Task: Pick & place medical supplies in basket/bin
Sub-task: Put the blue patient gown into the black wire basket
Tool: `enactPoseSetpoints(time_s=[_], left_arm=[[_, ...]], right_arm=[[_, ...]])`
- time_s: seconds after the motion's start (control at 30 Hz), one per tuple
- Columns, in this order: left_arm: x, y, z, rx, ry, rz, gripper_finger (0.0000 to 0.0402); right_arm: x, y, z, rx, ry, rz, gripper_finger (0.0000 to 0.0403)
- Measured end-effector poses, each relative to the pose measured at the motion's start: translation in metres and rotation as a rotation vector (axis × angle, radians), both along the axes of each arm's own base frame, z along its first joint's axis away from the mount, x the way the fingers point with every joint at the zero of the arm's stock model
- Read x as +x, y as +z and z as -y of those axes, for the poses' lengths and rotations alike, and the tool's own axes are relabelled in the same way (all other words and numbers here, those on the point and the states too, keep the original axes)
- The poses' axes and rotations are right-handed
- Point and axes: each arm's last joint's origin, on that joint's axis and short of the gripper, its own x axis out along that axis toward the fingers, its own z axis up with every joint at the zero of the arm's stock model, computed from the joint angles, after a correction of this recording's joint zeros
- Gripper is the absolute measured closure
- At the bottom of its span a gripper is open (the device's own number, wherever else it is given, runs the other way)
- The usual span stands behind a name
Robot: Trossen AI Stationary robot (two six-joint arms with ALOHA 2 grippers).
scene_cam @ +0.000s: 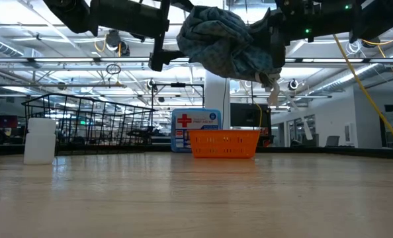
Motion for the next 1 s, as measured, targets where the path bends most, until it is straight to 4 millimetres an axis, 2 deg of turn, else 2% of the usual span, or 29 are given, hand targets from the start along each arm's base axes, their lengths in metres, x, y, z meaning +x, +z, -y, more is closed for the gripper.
enactPoseSetpoints(time_s=[0.1, 0.2, 0.53, 0.6, 0.77, 0.87, 1.0], left_arm=[[0.000, 0.000, 0.000, 0.005, 0.011, -0.007, 0.0017], [0.000, 0.000, -0.001, 0.006, 0.021, -0.008, 0.0051], [-0.001, 0.000, -0.004, 0.003, 0.033, -0.005, 0.0265], [-0.001, 0.000, -0.007, 0.008, 0.036, -0.006, 0.0298], [-0.001, 0.002, -0.016, 0.151, -0.056, -0.041, 0.0366], [-0.001, 0.004, -0.022, 0.170, -0.103, -0.015, 0.0369], [-0.009, 0.017, -0.029, 0.226, -0.108, 0.019, 0.0369]], right_arm=[[0.000, 0.000, 0.000, 0.000, 0.001, 0.000, 0.0381], [0.000, 0.000, 0.000, 0.000, 0.002, 0.000, 0.0381], [0.000, 0.000, 0.000, -0.016, 0.002, -0.010, 0.0381], [0.000, -0.001, 0.000, -0.010, 0.002, -0.013, 0.0381], [0.000, -0.002, 0.000, 0.033, 0.006, -0.009, 0.0371], [0.000, -0.002, -0.001, 0.115, 0.017, 0.026, 0.0344], [0.000, -0.001, -0.007, 0.247, 0.056, 0.090, 0.0311]])
